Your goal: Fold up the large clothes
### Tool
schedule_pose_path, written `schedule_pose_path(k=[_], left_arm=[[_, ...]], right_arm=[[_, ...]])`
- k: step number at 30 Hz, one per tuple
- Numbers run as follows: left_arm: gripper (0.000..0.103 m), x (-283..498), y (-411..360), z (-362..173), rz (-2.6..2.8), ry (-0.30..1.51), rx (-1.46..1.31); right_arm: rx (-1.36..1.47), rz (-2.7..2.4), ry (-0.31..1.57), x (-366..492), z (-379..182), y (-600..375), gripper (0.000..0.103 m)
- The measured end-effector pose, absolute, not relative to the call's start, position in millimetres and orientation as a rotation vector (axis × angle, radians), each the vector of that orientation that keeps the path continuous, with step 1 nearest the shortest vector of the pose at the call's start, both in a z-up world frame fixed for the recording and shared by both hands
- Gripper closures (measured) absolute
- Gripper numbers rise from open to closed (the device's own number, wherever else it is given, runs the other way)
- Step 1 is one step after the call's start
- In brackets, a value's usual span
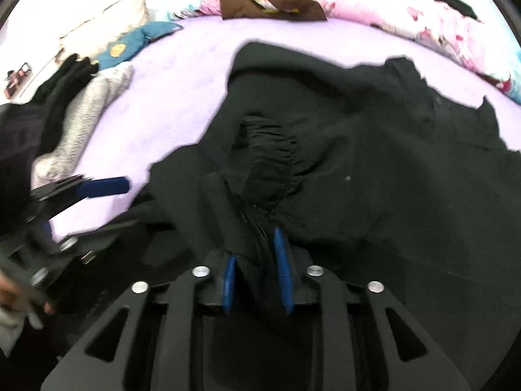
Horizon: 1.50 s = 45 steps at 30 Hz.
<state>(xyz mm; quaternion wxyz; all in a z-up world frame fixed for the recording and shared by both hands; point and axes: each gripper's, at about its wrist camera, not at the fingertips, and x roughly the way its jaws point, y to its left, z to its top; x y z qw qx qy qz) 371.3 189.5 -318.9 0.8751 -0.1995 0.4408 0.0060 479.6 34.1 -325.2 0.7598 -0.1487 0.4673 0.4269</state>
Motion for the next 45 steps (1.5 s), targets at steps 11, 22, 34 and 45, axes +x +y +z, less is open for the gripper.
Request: schedule_pose_path(k=[11, 22, 34, 45], left_arm=[[0.006, 412, 153, -298, -0.065, 0.938, -0.484], [0.012, 465, 133, -322, -0.148, 1.071, -0.585], [0.096, 466, 153, -331, -0.053, 1.109, -0.577], [0.009, 459, 183, -329, -0.063, 1.115, -0.591]], right_arm=[[-0.173, 0.949, 0.891, 464, -268, -64, 0.007], [0.018, 0.679, 0.805, 482, -270, -215, 0.007], [0.203, 0.421, 0.772, 519, -289, -323, 0.007], [0.086, 0.342, 0.933, 541, -354, -315, 0.007]])
